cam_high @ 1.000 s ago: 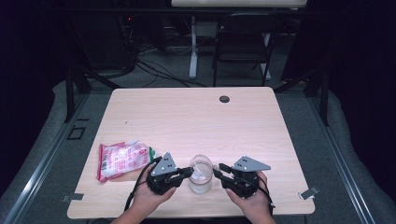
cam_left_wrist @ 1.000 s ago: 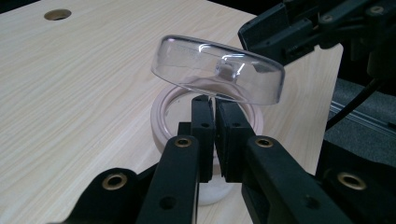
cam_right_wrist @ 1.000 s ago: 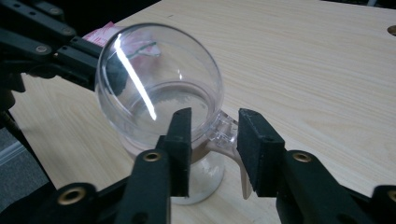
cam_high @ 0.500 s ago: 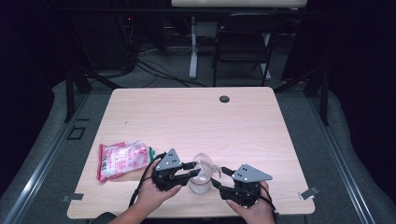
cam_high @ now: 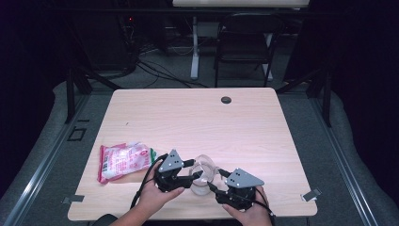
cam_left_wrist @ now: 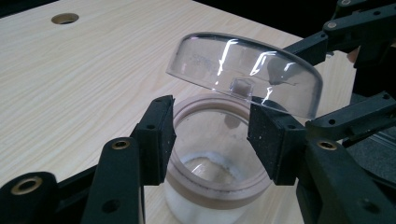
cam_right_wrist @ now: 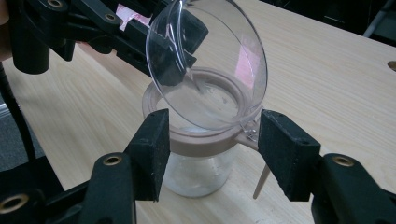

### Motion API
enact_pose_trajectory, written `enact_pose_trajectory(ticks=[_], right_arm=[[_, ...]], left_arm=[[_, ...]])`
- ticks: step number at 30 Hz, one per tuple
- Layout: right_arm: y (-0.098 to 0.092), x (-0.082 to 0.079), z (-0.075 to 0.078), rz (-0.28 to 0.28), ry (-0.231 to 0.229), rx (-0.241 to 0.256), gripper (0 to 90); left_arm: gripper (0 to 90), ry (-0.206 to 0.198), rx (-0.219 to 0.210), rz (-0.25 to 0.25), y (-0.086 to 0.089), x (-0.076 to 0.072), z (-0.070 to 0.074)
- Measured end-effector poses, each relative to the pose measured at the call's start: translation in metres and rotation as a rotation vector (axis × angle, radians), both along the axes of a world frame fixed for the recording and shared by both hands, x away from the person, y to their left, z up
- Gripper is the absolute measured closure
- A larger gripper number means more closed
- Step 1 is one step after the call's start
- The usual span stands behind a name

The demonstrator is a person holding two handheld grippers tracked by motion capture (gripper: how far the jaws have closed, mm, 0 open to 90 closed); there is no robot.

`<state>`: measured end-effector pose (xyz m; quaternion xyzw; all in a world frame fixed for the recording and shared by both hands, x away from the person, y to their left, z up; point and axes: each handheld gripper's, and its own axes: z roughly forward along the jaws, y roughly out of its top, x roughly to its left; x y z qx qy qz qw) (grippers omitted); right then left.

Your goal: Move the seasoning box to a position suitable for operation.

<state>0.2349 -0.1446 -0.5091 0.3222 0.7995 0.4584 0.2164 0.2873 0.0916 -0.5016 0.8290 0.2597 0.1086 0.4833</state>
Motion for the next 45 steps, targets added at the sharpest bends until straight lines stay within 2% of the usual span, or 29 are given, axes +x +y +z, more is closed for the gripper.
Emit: enact_pose_trajectory(ticks=[8, 14, 25, 39, 45], right_arm=[[0.003, 0.002, -0.001, 0.003, -0.019, -0.014, 44.0], [0.003, 0.002, -0.001, 0.0, -0.027, -0.018, 44.0], [-0.001, 0.002, 0.001, -0.01, -0.033, -0.003, 44.6], [-0.006, 0.004, 0.001, -0.018, -0.02, 0.014, 47.0], [-0.01, 0.004, 0.002, -0.024, -0.014, 0.022, 53.4]], left_arm=[[49.4, -0.005, 0.025, 0.019, 0.002, 0.003, -0.006], [49.5, 0.01, 0.043, 0.021, 0.002, 0.006, -0.01], [56.0, 0.029, 0.09, 0.015, 0.0, 0.008, -0.016], [58.4, 0.023, 0.079, 0.017, 0.001, 0.009, -0.018], [58.8, 0.02, 0.08, 0.017, 0.001, 0.009, -0.018]])
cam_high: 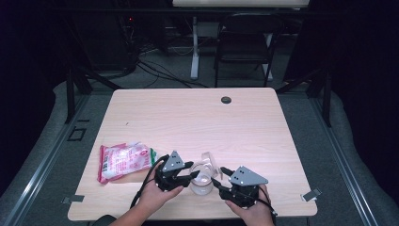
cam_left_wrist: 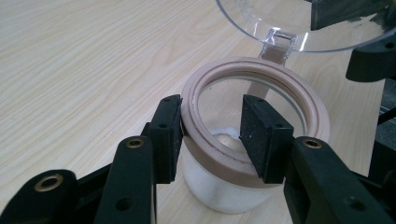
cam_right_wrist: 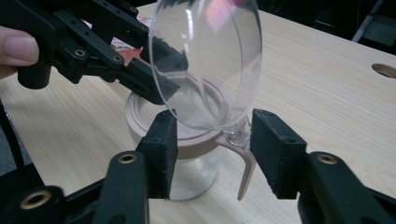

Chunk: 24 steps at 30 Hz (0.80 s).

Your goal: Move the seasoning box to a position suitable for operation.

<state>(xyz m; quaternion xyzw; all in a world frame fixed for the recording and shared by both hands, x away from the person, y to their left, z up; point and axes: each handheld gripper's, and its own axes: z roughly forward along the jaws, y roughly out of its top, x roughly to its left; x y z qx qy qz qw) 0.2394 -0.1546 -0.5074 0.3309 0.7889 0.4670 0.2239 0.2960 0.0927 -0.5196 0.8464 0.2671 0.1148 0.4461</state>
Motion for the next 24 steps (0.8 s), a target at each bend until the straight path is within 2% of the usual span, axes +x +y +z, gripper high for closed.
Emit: enact_pose_trajectory(ticks=[8, 10, 18, 21, 24], right_arm=[[-0.01, 0.003, 0.0, -0.039, 0.022, 0.007, 62.1], [-0.011, 0.004, -0.001, -0.037, 0.04, 0.029, 62.5], [-0.009, 0.005, -0.002, -0.042, 0.042, 0.023, 63.0], [-0.009, 0.006, -0.003, -0.042, 0.049, 0.021, 63.7], [-0.008, 0.006, -0.003, -0.043, 0.053, 0.021, 64.4]], left_arm=[[58.7, 0.0, -0.004, -0.001, 0.0, 0.0, 0.0], [58.7, 0.0, -0.005, -0.002, 0.0, 0.0, -0.001], [58.7, -0.003, -0.006, 0.0, 0.0, 0.0, -0.001], [57.1, -0.026, -0.008, 0.007, 0.001, -0.001, 0.0], [54.9, -0.056, -0.04, 0.02, 0.004, -0.003, 0.003]])
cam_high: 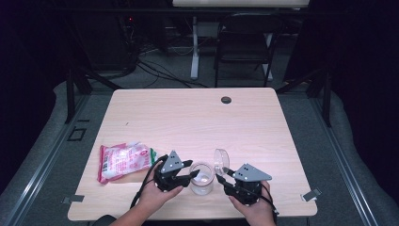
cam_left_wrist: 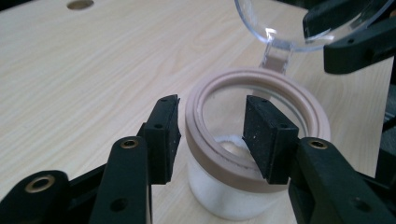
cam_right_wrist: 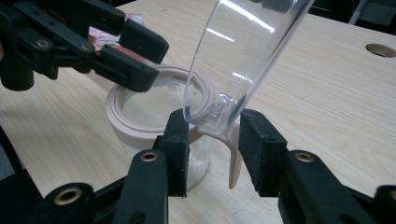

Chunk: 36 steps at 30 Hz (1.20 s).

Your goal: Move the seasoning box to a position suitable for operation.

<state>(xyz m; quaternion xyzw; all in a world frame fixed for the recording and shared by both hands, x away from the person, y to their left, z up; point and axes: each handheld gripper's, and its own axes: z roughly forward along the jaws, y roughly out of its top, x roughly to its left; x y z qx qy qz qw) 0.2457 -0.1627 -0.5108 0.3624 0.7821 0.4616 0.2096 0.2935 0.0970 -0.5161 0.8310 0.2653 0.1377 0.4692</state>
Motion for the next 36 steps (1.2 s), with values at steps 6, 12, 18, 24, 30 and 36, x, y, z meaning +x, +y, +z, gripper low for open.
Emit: enact_pose_trajectory(ticks=[6, 12, 18, 24, 30, 36], right_arm=[[-0.001, 0.006, -0.001, -0.009, 0.004, 0.01, 68.9], [-0.005, 0.016, -0.002, -0.012, 0.013, 0.034, 72.1], [-0.009, 0.032, -0.003, 0.004, 0.034, 0.071, 74.3], [-0.01, 0.043, -0.004, 0.02, 0.035, 0.088, 75.1], [-0.011, 0.051, -0.004, 0.021, 0.046, 0.095, 75.5], [-0.012, 0.058, -0.005, 0.02, 0.053, 0.112, 75.7]], left_arm=[[53.2, -0.013, -0.01, 0.02, 0.007, -0.001, 0.003], [52.7, -0.03, -0.003, 0.053, 0.016, -0.003, 0.004], [52.4, -0.037, -0.001, 0.107, 0.031, -0.005, 0.004], [51.2, -0.086, 0.009, 0.16, 0.048, -0.006, 0.007], [49.1, -0.088, 0.017, 0.238, 0.072, 0.002, 0.009], [48.6, -0.066, 0.009, 0.316, 0.1, 0.011, 0.012]])
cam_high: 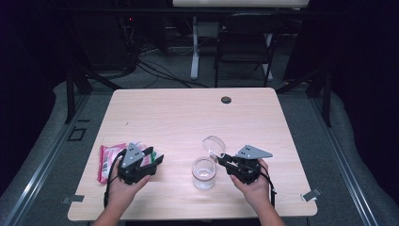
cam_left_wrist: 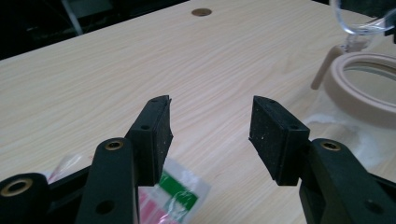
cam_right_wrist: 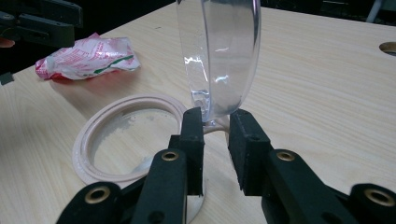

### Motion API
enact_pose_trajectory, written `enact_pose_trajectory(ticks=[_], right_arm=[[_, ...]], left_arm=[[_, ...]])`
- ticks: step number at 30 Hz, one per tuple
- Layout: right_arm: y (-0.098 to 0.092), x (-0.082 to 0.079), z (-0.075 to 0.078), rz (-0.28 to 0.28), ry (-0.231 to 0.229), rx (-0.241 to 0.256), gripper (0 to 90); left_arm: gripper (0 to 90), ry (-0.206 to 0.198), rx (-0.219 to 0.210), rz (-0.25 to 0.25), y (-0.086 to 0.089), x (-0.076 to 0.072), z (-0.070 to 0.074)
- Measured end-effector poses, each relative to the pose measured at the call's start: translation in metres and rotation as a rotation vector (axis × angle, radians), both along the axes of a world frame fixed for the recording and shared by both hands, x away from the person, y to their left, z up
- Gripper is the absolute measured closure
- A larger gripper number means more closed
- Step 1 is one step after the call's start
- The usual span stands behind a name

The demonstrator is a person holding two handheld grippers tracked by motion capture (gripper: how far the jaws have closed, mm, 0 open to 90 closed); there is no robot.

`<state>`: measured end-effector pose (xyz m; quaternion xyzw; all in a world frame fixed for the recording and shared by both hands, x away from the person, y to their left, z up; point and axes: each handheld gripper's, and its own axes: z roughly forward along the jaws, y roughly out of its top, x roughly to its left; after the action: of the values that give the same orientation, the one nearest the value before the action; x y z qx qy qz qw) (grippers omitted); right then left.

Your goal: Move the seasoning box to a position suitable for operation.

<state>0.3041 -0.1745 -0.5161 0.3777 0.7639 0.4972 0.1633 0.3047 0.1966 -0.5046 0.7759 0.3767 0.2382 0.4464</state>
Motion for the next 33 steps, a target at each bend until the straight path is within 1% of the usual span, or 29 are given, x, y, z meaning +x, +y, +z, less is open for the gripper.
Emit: enact_pose_trajectory(ticks=[1, 3, 5, 8, 9, 10, 11, 13, 16, 19, 20, 21, 22, 23, 25, 28, 33], right_arm=[[0.0, 0.0, 0.0, -0.001, 0.003, 0.001, 75.5], [-0.001, 0.0, 0.0, 0.0, 0.006, 0.003, 73.6], [-0.003, -0.002, 0.001, 0.002, 0.008, 0.009, 71.1], [-0.007, -0.006, 0.003, 0.006, -0.001, 0.011, 67.5], [-0.009, -0.007, 0.004, 0.003, -0.006, 0.014, 66.1], [-0.012, -0.008, 0.006, -0.004, -0.008, 0.036, 63.4], [-0.013, -0.008, 0.006, -0.007, -0.009, 0.043, 62.5], [-0.016, -0.007, 0.006, -0.014, -0.007, 0.054, 61.0], [-0.016, -0.006, 0.005, -0.022, -0.008, 0.062, 58.4], [-0.015, -0.006, 0.004, -0.028, -0.02, 0.062, 55.7], [-0.015, -0.006, 0.004, -0.03, -0.024, 0.06, 55.4], [-0.015, -0.006, 0.004, -0.031, -0.023, 0.061, 54.7], [-0.016, -0.006, 0.004, -0.032, -0.026, 0.062, 54.2], [-0.016, -0.006, 0.004, -0.034, -0.028, 0.061, 54.0], [-0.017, -0.005, 0.004, -0.039, -0.03, 0.059, 53.2], [-0.018, -0.005, 0.004, -0.047, -0.033, 0.069, 52.5], [-0.017, -0.003, 0.003, -0.05, -0.034, 0.072, 51.9]], left_arm=[[48.6, -0.003, -0.005, 0.011, 0.005, 0.001, 0.0], [48.5, 0.015, -0.011, 0.023, 0.015, 0.004, 0.001], [48.5, 0.021, -0.008, 0.034, 0.023, 0.006, 0.0], [46.6, 0.03, -0.025, 0.037, 0.028, 0.007, 0.0], [45.1, 0.014, -0.04, 0.033, 0.027, 0.007, 0.0], [43.5, 0.008, -0.037, 0.031, 0.026, 0.006, 0.001], [42.9, -0.002, -0.035, 0.029, 0.025, 0.005, 0.001], [41.3, -0.014, -0.012, 0.023, 0.021, 0.003, 0.0], [41.3, 0.0, 0.02, 0.005, 0.014, 0.002, -0.003], [41.3, 0.013, 0.093, -0.008, 0.005, 0.001, -0.008], [41.2, 0.02, 0.099, -0.011, 0.004, 0.001, -0.009], [40.8, 0.043, 0.097, -0.013, 0.003, 0.002, -0.012], [38.3, 0.063, 0.1, -0.013, 0.002, 0.003, -0.015], [37.2, 0.075, 0.107, -0.015, 0.002, 0.004, -0.017], [36.9, 0.088, 0.106, -0.013, 0.001, 0.004, -0.021], [34.5, 0.095, 0.123, -0.01, -0.002, 0.004, -0.026], [31.0, 0.083, 0.207, 0.004, -0.007, 0.004, -0.034]])
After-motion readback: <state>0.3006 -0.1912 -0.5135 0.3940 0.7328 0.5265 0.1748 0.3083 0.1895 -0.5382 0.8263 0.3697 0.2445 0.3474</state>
